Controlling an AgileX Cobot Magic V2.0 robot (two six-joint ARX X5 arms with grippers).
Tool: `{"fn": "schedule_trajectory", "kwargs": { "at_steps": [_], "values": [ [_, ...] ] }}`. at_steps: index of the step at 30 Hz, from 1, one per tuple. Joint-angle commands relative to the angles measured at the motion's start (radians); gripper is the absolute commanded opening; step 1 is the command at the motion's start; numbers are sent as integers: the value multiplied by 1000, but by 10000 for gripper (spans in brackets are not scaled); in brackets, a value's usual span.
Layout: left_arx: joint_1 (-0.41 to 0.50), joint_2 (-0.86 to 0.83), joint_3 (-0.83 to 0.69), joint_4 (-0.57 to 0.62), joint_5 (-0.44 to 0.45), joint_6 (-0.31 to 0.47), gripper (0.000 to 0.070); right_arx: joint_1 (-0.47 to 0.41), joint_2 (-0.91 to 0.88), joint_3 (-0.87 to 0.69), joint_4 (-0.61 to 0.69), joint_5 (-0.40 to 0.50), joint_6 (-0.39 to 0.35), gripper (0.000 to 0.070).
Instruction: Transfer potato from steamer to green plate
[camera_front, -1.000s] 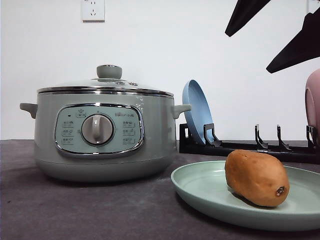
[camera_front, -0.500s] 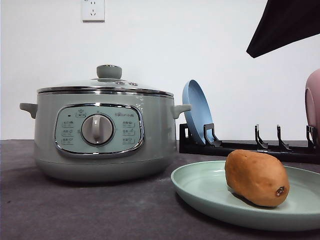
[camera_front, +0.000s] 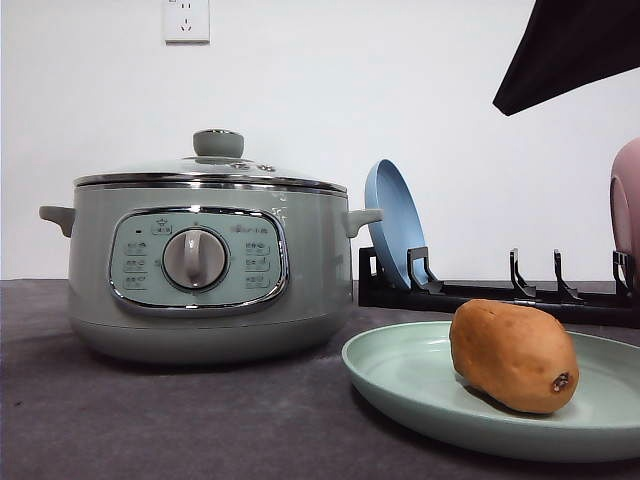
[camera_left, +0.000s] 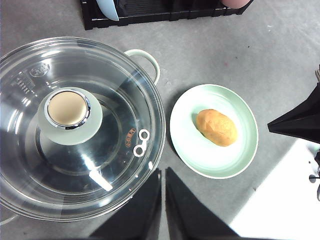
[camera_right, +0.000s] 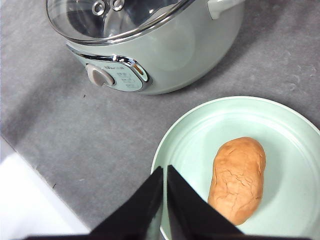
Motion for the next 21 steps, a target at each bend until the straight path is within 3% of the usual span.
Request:
{"fn": "schedule_trajectory", "kwargs": {
  "at_steps": [1,8,16,21],
  "values": [
    [-5,10,26,-31,5,-6,3,6,3,17,7,-3,-14,0],
    [5,-8,26,-20,-16,26,3,6,3,17,7,-3,-14,0],
    [118,-197,9,272,-14,48,3,6,3,17,8,-3,-14,0],
    [232,-366,-87,387,-14,58,3,6,3,17,8,-3,-14,0]
  ]
}}
